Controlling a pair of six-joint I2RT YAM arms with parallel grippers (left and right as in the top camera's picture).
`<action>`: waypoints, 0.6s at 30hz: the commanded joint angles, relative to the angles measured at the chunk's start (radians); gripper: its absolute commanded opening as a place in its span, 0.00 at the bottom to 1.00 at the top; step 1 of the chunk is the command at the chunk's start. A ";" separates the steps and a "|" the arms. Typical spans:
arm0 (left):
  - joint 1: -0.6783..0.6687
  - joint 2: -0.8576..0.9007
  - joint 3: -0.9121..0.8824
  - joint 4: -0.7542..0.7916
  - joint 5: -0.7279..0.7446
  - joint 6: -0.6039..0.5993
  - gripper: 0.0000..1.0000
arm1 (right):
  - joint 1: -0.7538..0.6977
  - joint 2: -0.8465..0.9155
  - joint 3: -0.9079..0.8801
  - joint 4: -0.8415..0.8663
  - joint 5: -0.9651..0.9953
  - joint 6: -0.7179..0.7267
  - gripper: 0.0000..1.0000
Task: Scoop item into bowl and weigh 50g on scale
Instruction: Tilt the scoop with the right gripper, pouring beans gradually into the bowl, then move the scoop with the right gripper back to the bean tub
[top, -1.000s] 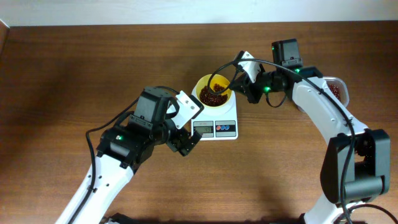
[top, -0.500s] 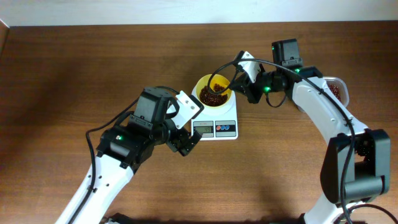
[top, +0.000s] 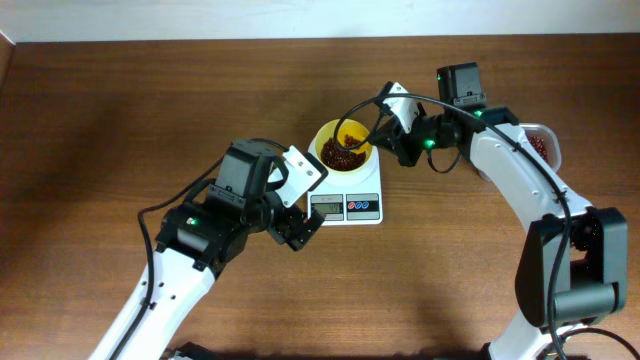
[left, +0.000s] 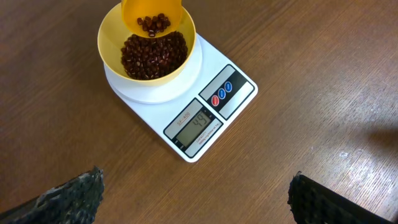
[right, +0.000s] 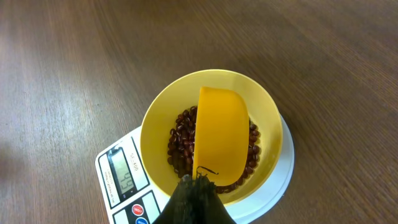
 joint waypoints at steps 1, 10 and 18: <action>0.005 -0.007 0.000 0.000 0.014 -0.003 0.99 | 0.002 0.007 0.003 -0.001 -0.022 0.016 0.04; 0.005 -0.007 0.000 0.000 0.014 -0.003 0.99 | 0.001 0.007 0.003 -0.001 -0.156 0.473 0.04; 0.005 -0.007 0.000 0.000 0.014 -0.003 0.99 | -0.006 0.007 0.003 0.002 -0.157 0.623 0.04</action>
